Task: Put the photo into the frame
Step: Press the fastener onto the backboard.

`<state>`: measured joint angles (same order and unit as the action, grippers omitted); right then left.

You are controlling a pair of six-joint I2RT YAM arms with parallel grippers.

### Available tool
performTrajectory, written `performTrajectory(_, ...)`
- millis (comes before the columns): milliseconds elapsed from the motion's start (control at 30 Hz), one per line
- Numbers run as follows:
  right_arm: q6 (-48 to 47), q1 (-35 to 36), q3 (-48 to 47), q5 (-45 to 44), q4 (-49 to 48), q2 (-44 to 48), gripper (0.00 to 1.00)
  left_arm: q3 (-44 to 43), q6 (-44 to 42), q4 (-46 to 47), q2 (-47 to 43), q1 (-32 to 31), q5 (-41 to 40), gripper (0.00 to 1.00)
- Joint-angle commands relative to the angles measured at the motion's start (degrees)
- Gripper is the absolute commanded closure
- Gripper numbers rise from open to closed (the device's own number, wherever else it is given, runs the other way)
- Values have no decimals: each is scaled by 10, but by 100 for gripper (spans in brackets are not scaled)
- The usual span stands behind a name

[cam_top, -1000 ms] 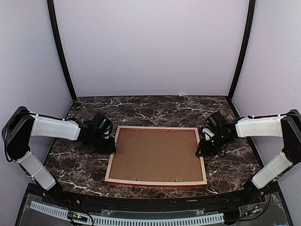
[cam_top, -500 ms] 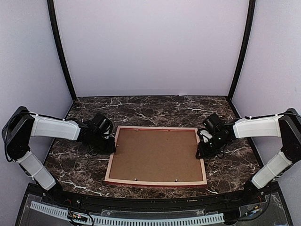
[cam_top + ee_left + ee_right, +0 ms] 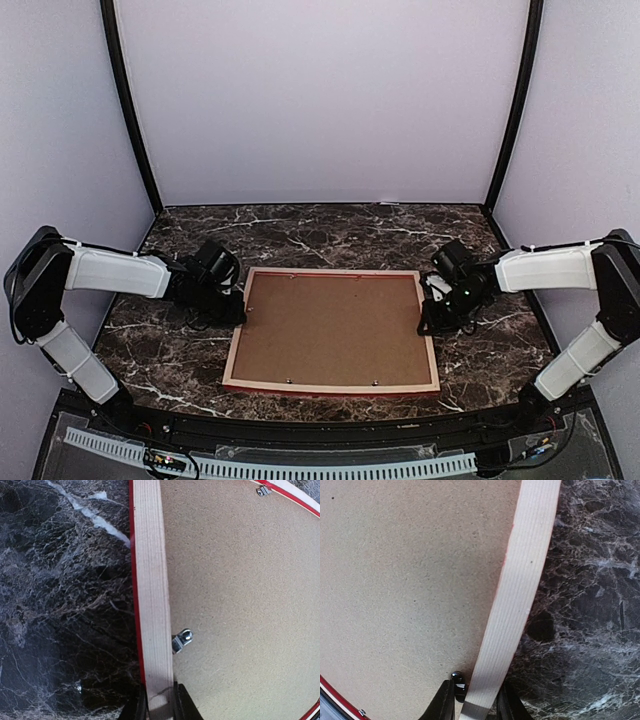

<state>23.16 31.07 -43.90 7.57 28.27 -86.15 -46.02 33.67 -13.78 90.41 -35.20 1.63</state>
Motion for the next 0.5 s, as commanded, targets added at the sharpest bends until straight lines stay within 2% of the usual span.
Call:
performTrajectory(0,-17,-9,-2,-3,-15,-19,83,3,-14,-22,-1,0,2,87)
performTrajectory(100,-21,-12,-6,2,-18,-24,80,1,-15,-25,-4,0,1,87)
performTrajectory(233,-18,-12,-7,20,-20,-27,65,-2,-15,-26,-12,1,-2,83)
performTrajectory(300,-12,-12,-2,23,-17,-21,60,-5,-14,-25,-16,1,-1,78)
performTrajectory(467,14,-12,16,28,-7,17,51,-17,-15,-24,-26,0,0,52)
